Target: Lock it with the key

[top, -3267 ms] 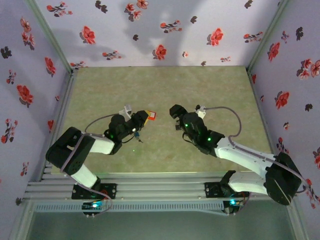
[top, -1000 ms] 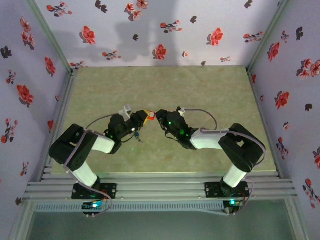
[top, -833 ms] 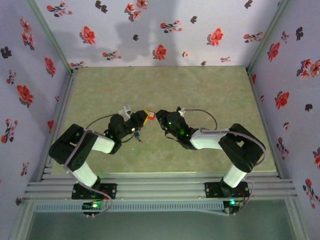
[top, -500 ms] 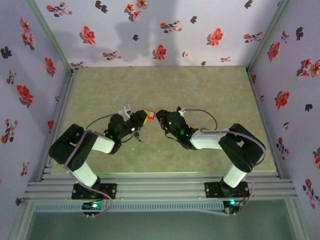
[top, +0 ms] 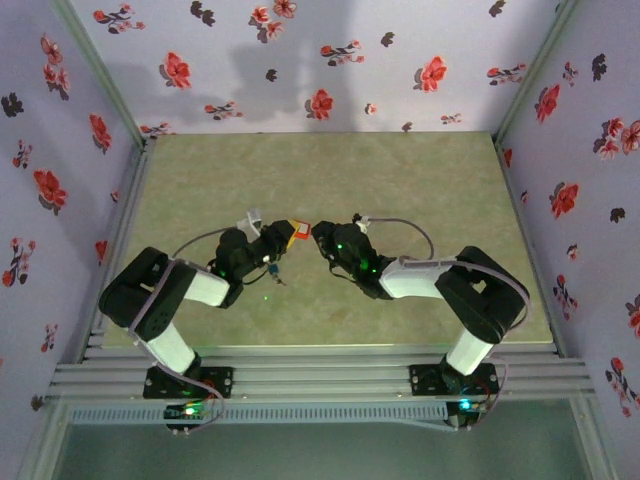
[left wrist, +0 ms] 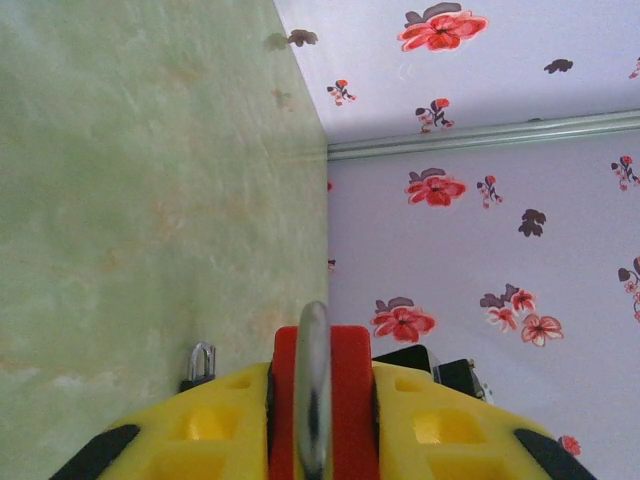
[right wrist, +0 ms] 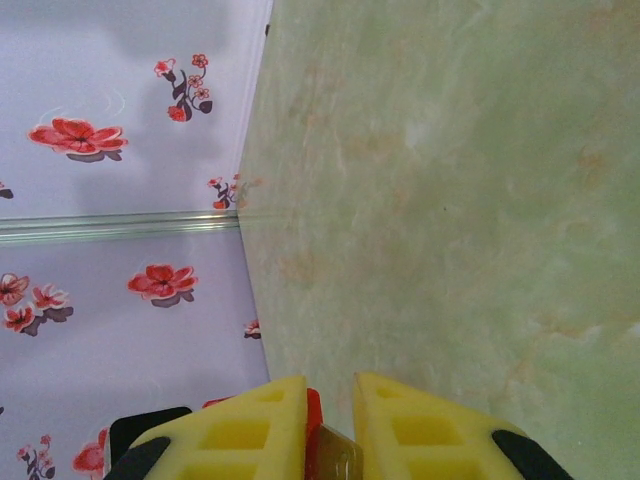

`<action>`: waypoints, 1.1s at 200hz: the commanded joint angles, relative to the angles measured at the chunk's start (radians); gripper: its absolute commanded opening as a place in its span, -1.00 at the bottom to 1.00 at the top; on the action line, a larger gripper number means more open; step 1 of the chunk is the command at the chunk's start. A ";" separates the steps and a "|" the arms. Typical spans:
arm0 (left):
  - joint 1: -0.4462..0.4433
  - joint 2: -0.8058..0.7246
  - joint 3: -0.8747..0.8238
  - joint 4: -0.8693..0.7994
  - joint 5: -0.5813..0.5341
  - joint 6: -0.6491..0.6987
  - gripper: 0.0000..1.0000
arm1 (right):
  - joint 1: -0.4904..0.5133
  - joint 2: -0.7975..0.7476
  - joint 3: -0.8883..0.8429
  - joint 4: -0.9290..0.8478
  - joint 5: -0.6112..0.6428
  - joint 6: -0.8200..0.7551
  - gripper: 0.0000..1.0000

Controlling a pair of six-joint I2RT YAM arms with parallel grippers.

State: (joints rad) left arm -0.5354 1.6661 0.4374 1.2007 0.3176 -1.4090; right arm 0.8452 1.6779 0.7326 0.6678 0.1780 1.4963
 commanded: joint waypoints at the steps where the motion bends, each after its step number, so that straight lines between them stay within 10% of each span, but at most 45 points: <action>1: 0.005 0.013 0.000 0.040 0.018 -0.004 -1.00 | 0.008 0.009 0.027 0.054 -0.010 -0.011 -0.66; 220: 0.017 0.100 0.015 0.082 0.068 -0.191 -1.00 | 0.019 0.111 0.006 0.312 0.013 -0.137 -0.73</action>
State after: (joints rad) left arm -0.5117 1.7420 0.4374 1.2644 0.3256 -1.5852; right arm 0.8471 1.7916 0.7322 0.8715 0.1837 1.4048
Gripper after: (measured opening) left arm 0.258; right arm 0.151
